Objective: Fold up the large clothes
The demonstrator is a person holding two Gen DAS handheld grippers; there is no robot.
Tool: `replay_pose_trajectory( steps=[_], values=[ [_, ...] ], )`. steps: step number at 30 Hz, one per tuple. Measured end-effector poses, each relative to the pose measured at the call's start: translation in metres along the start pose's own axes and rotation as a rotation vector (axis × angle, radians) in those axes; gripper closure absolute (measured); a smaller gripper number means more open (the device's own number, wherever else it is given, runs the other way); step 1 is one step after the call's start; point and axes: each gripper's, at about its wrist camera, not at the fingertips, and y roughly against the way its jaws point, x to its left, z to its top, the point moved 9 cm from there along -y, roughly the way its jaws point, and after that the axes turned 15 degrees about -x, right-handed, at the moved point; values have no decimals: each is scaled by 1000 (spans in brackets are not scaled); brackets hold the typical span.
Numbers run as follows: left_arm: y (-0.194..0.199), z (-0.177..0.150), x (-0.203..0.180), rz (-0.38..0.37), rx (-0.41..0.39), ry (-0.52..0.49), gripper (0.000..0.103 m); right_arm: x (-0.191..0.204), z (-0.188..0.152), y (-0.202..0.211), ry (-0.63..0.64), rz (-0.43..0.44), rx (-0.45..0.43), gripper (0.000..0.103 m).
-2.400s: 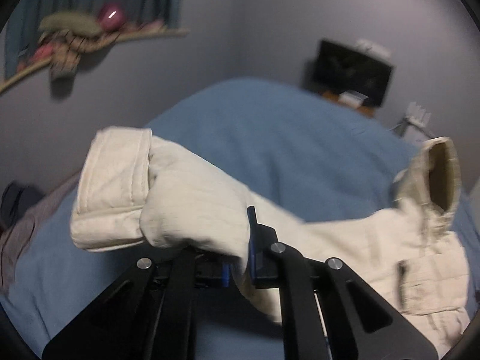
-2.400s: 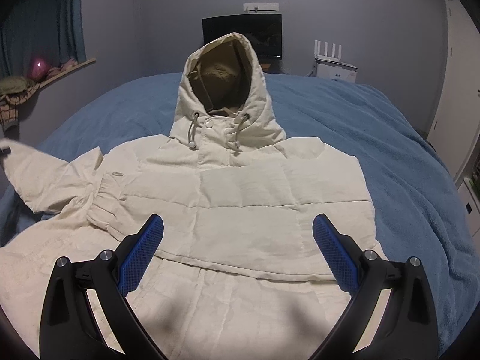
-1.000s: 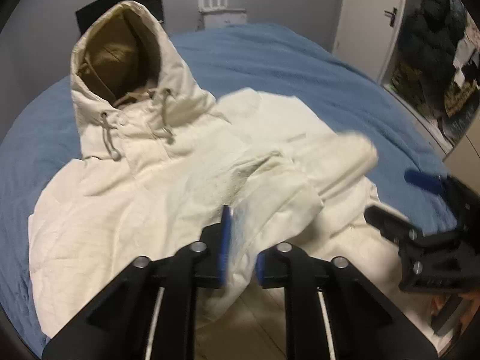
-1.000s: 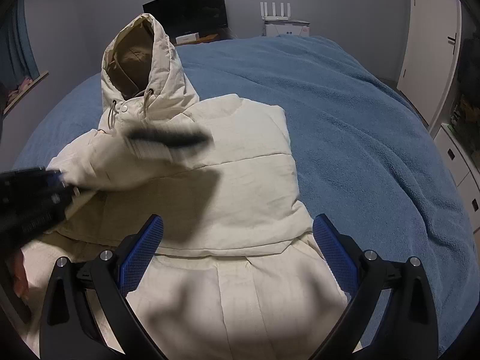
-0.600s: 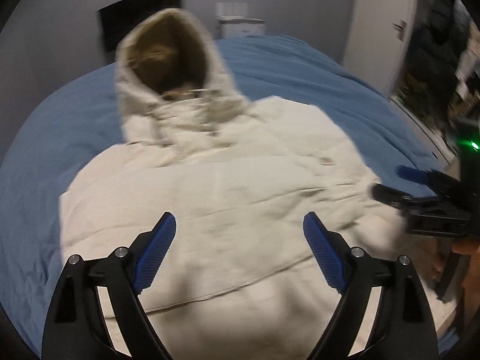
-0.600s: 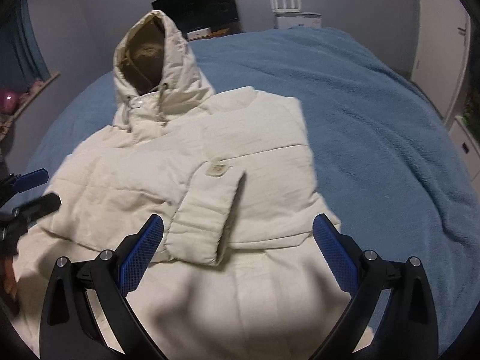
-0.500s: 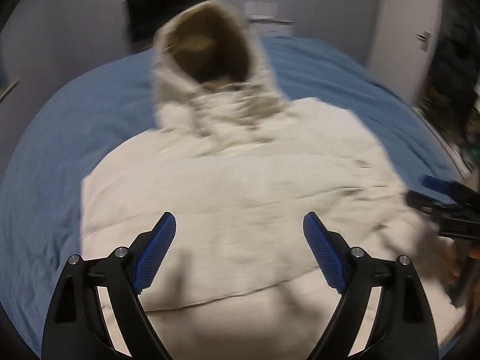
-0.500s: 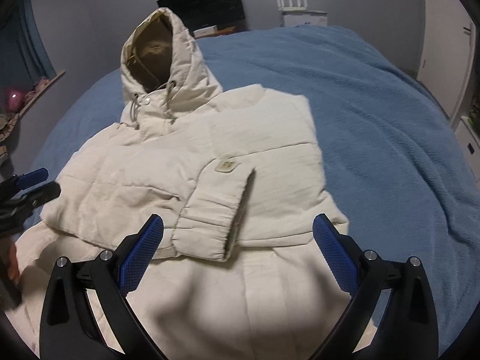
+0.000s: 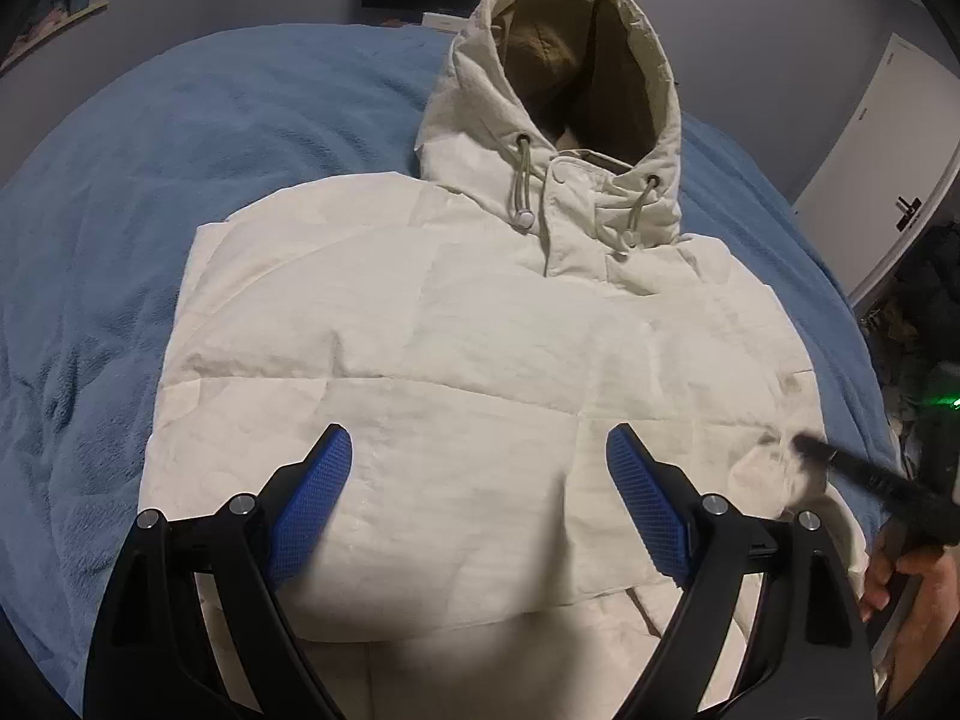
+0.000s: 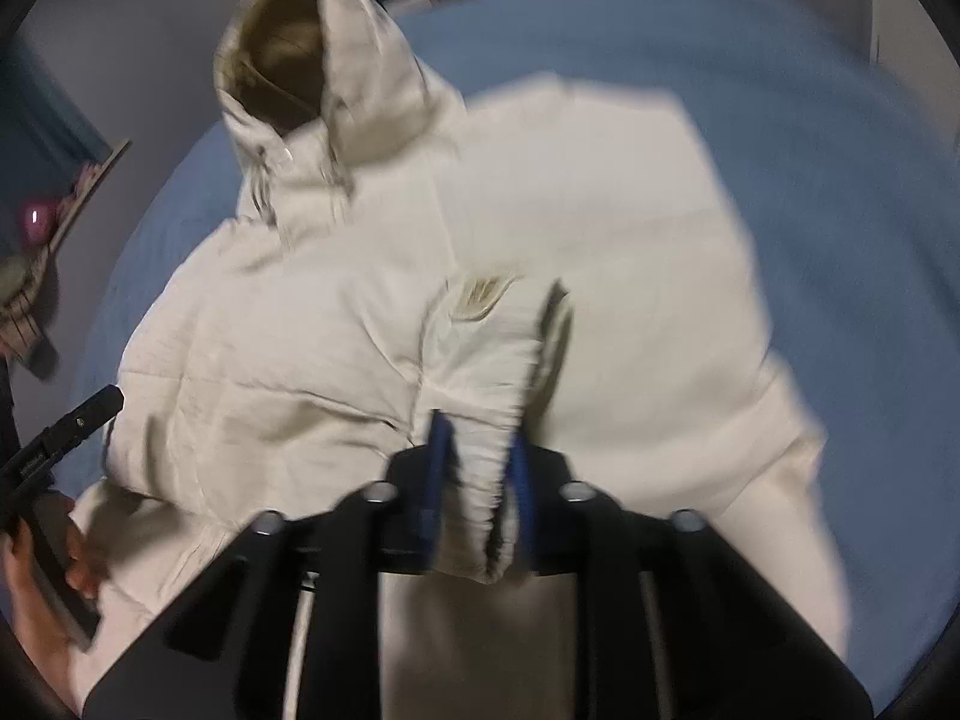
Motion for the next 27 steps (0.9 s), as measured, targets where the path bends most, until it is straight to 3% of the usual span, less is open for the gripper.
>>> replay_pose_trajectory(
  steps=[5, 7, 10, 14, 18, 21, 22, 27],
  values=[
    [-1, 0, 3, -1, 1, 10, 19, 12, 55, 27, 183, -115, -202, 94],
    [-1, 0, 5, 2, 4, 15, 19, 15, 69, 26, 237, -152, -233, 94],
    [-3, -2, 10, 27, 13, 15, 19, 11, 71, 7, 278, -196, -206, 94],
    [-11, -10, 19, 77, 50, 7, 19, -9, 45, -26, 265, -238, -104, 93],
    [-25, -24, 19, 116, 119, -45, 19, -25, 23, -39, 203, -217, -50, 88],
    [-29, -28, 18, 132, 135, -75, 17, -29, 25, -32, 182, -214, -60, 70],
    [-29, -29, 18, 134, 136, -75, 17, -30, 26, -27, 164, -210, -69, 58],
    [-30, -28, 18, 139, 140, -81, 16, -22, 26, -4, 156, -173, -151, 53]
  ],
)
